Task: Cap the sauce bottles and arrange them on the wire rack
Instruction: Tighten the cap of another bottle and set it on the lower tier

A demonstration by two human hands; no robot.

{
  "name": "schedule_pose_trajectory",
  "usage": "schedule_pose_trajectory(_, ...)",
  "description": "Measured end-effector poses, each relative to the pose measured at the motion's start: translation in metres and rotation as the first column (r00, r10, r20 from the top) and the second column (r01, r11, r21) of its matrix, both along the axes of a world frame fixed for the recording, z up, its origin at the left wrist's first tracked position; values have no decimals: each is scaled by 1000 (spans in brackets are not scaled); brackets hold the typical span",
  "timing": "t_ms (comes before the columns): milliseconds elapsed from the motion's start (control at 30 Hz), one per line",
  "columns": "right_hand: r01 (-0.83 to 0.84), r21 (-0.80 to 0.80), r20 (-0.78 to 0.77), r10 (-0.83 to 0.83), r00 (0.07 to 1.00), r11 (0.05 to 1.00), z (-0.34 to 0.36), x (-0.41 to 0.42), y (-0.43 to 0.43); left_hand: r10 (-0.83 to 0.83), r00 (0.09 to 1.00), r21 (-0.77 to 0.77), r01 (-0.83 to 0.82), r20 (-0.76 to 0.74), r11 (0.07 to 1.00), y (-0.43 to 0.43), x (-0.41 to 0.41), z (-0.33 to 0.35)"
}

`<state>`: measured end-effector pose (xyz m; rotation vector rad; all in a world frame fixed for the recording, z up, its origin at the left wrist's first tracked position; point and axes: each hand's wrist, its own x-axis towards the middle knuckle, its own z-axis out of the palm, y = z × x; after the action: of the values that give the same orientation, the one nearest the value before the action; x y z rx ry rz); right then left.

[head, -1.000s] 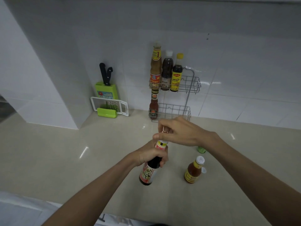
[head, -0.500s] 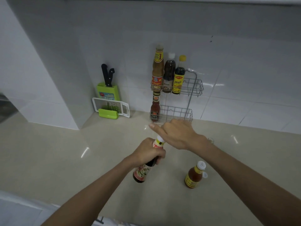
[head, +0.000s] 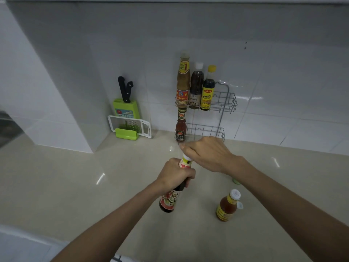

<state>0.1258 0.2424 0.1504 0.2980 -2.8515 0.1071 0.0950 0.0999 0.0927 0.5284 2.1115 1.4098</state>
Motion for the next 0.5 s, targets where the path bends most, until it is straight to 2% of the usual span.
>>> schedule_pose_trajectory(133,-208,20,42,207,977,978,9,5,11,-139,989,40,137,42,990,-3,-8,6)
schedule_pose_trajectory(233,-242,107,39,239,970,964,9,7,14,-248,965,99,240,85,966,-5,-12,9)
schedule_pose_trajectory(267,-215,135,11,216,976,967,8,8,14,-240,968,92,233,71,968,-4,-11,8)
schedule_pose_trajectory(300,-162,160,-37,170,985,974,8,8,12,-185,982,61,183,35,981,-1,-8,8)
schedule_pose_trajectory(367,-12,167,-103,29,994,986,3,6,5,14,996,-54,-19,-86,998,6,-1,5)
schedule_pose_trajectory(433,119,161,-59,-111,992,980,-3,6,-3,146,968,-144,-177,-203,974,10,4,2)
schedule_pose_trajectory(500,102,96,-6,-102,995,990,-5,5,0,82,978,-155,-113,-194,981,6,0,-1)
